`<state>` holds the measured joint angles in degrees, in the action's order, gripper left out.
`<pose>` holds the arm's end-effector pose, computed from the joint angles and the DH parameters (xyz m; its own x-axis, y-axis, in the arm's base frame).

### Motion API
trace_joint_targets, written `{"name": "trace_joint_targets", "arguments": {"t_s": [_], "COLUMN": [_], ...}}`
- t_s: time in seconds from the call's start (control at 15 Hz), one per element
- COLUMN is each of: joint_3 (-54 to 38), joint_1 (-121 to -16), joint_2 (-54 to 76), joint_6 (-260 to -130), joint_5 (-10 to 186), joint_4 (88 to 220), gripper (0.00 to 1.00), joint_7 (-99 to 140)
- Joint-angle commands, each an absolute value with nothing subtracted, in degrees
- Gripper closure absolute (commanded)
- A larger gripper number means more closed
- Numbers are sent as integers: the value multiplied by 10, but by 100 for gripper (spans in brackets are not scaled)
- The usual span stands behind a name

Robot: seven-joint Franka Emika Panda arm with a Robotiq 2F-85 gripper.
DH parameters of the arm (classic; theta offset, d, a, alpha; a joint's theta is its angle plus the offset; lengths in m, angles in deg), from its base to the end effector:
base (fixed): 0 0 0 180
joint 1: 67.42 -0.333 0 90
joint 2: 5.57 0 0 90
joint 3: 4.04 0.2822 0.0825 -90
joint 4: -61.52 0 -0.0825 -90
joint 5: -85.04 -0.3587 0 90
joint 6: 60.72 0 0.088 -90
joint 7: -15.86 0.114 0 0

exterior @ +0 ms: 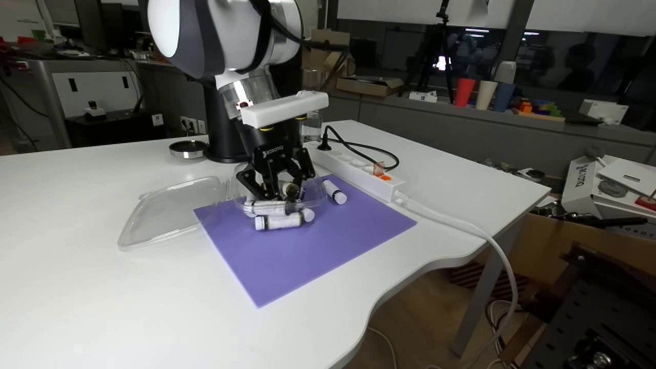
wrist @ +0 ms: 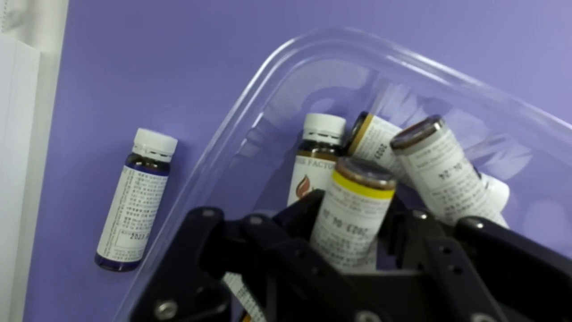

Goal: Remove two bottles from the clear bowl and place them on the purple placemat

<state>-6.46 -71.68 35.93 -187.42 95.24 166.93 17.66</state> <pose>0.5576 0.0104 0.0977 0.9312 0.1050 -0.3490 0.1609 -0.9777 0.1353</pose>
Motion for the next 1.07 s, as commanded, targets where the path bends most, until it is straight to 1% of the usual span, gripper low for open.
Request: {"name": "trace_joint_targets", "arguments": {"t_s": [0.0, 0.47, 1.0], "joint_3": [-69, -74, -88], "joint_1": [-723, -738, -740], "joint_2": [338, 272, 173], "joint_6": [-1897, -1974, -2007], "joint_5": [966, 1003, 1033], "joint_4": [1685, 1742, 1822], "gripper": [92, 92, 92], "joint_7": [187, 191, 211]}}
